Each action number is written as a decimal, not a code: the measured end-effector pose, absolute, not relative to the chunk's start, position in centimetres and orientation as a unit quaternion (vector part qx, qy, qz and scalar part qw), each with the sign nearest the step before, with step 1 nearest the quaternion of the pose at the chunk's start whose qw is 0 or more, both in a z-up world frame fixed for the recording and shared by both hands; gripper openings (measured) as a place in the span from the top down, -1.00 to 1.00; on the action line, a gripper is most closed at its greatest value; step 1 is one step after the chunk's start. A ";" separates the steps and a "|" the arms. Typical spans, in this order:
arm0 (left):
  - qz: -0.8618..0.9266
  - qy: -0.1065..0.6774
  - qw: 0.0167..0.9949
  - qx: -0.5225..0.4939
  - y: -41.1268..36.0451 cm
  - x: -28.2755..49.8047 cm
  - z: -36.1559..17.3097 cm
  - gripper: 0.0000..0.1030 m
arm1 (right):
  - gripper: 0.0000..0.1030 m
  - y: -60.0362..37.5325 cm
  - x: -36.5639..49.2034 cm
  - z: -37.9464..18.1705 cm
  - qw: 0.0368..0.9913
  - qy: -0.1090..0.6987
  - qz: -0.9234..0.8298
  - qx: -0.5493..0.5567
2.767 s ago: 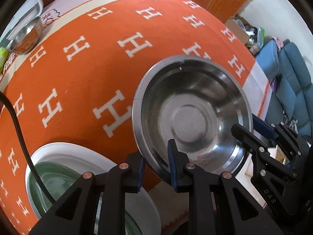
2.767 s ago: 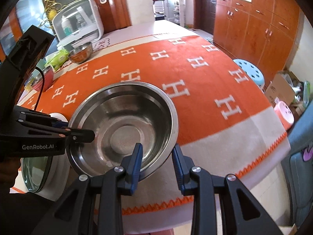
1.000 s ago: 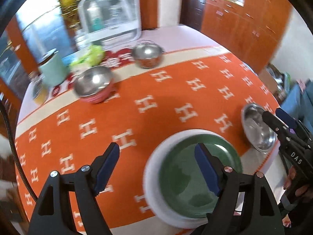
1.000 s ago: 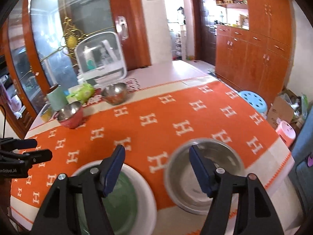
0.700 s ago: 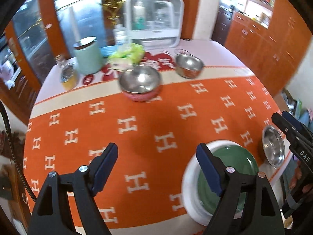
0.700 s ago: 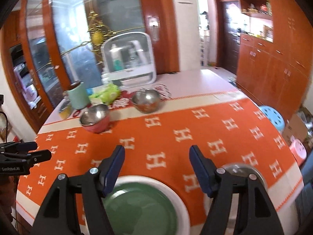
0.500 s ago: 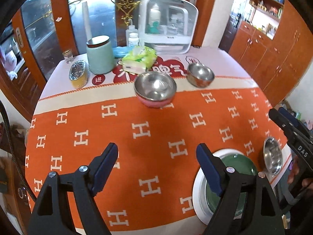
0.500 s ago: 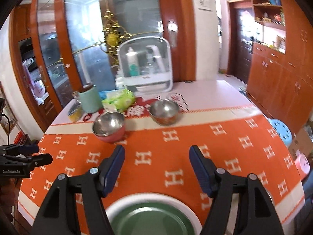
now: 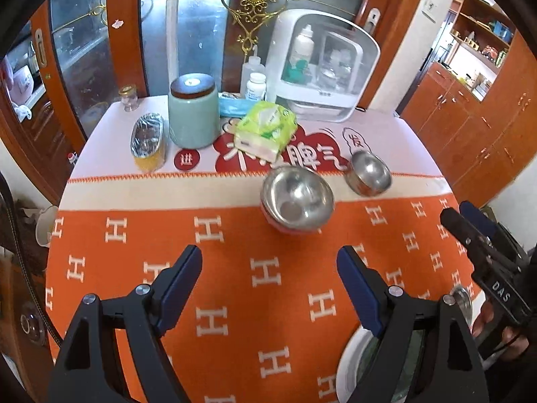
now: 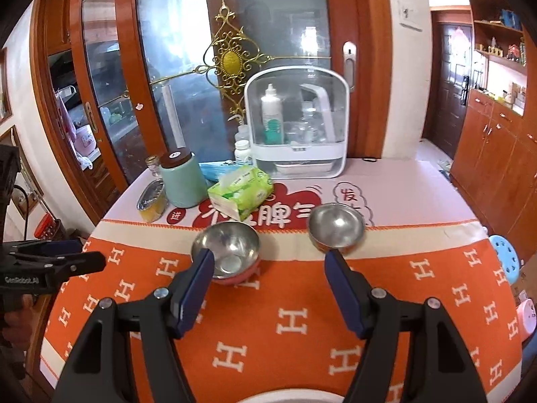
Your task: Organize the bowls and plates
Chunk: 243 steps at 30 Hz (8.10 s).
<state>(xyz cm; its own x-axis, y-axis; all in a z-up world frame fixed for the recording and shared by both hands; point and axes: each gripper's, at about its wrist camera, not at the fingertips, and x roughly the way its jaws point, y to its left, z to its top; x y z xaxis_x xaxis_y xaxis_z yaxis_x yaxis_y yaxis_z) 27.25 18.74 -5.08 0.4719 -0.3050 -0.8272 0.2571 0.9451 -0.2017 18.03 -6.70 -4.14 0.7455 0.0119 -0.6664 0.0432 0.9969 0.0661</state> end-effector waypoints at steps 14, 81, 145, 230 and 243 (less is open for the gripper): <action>-0.185 0.511 0.838 -0.050 16.7 33.7 -9.6 -0.58 | -0.33 -5.9 25.3 -8.8 0.897 0.432 0.012 0.092; -0.230 0.618 0.717 -0.224 15.9 33.6 -26.0 0.73 | 0.84 -7.7 23.9 -24.0 0.737 0.564 -0.002 0.372; -0.363 0.600 0.713 -0.011 1.0 12.3 -15.3 0.66 | 0.87 -17.3 -1.8 -13.2 0.798 0.458 -0.132 0.369; -0.185 0.562 0.803 0.064 -19.8 11.6 -7.0 -0.50 | 0.09 -40.9 2.4 -9.2 0.836 0.492 0.002 0.242; -0.152 0.540 0.826 0.051 -14.0 18.2 -2.6 -0.59 | -0.38 -35.9 11.0 -4.4 0.855 0.488 0.049 0.169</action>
